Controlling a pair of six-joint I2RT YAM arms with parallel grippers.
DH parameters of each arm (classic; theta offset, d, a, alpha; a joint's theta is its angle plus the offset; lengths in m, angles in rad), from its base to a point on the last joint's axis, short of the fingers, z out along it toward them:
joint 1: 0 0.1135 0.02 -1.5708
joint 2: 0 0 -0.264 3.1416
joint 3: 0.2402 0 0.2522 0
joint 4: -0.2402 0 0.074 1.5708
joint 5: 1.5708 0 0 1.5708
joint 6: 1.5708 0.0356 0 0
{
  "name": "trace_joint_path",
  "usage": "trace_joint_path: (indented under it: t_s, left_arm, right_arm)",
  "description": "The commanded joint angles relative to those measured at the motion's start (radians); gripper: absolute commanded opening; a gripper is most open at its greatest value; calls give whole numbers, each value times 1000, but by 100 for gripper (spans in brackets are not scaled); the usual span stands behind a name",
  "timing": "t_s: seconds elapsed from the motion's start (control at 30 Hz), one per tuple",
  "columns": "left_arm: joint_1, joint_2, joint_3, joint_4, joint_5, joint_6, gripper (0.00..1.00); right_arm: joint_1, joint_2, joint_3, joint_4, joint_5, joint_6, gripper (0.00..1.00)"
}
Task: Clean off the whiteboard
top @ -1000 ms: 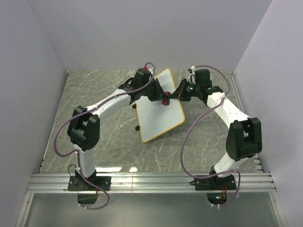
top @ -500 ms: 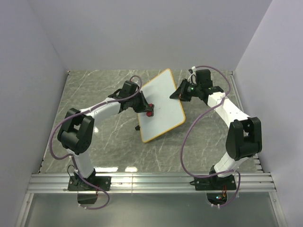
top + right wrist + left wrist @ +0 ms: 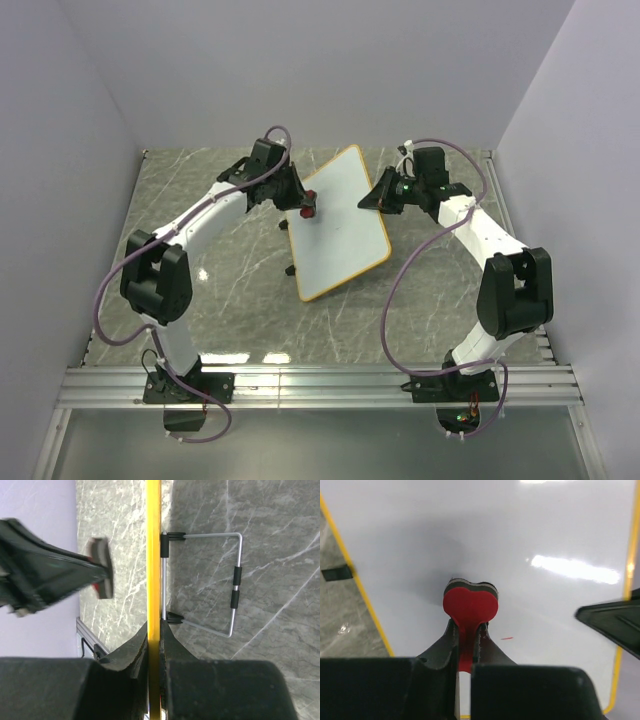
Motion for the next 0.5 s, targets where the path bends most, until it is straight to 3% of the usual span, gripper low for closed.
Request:
trace_joint_path:
  t_s: [0.0, 0.2, 0.47]
  left_arm:
    - [-23, -3, 20, -22, 19, 14, 0]
    - [-137, 51, 9, 64, 97, -35, 0]
    - [-240, 170, 191, 0, 99, -15, 0]
  right_arm:
    - [8, -18, -5, 63, -29, 11, 0]
    - [7, -14, -5, 68, -26, 9, 0]
    - [7, -12, 15, 27, -12, -14, 0]
